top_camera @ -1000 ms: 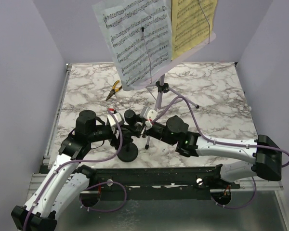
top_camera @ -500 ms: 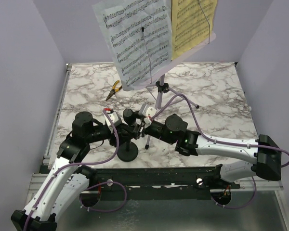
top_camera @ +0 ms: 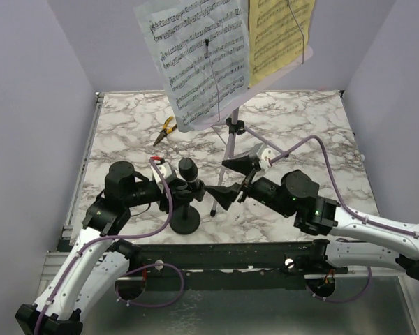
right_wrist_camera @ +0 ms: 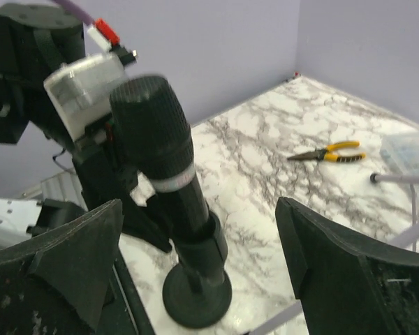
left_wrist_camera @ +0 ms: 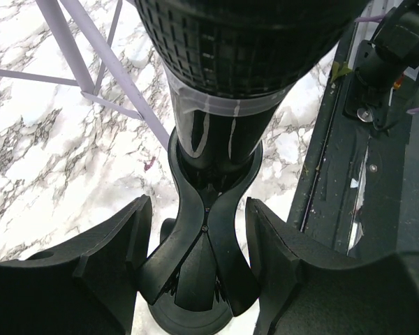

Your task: Set up the instrument practice props

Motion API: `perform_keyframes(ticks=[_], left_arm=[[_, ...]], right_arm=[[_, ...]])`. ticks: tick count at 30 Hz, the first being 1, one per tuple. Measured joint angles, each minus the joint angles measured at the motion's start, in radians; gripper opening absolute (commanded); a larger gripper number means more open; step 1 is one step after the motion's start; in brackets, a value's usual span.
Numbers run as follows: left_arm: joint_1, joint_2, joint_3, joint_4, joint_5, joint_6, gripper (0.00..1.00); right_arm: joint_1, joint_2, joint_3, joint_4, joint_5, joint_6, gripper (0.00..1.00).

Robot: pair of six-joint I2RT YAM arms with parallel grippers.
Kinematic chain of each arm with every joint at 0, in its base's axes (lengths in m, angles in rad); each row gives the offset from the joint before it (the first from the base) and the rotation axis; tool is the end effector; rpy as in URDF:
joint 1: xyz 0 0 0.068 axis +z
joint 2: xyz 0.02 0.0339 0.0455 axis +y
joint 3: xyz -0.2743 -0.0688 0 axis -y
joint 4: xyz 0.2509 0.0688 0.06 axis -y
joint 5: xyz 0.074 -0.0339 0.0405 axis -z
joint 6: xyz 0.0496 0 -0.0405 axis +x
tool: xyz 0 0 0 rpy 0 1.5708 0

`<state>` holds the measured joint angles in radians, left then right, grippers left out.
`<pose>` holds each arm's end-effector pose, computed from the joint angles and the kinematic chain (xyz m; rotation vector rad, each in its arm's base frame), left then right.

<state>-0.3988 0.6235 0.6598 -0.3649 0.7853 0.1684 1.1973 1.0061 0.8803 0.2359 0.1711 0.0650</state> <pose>0.1238 -0.0902 0.3075 1.0262 1.5950 -0.8977 0.0997 0.2313 0.3868 -0.6927 1.3613 0.8966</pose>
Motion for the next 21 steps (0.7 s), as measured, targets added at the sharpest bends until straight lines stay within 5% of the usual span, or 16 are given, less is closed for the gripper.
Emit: perform_keyframes(ticks=[11,21], left_arm=[[0.0,-0.08,0.038,0.035,-0.017,-0.074,0.0],[0.0,-0.113,0.056,0.177,-0.035,-0.19,0.0]], right_arm=[[0.0,-0.119,-0.362,-0.016,-0.046,0.142,0.89],[0.011,0.294,-0.43,0.458,-0.062,0.132,0.9]])
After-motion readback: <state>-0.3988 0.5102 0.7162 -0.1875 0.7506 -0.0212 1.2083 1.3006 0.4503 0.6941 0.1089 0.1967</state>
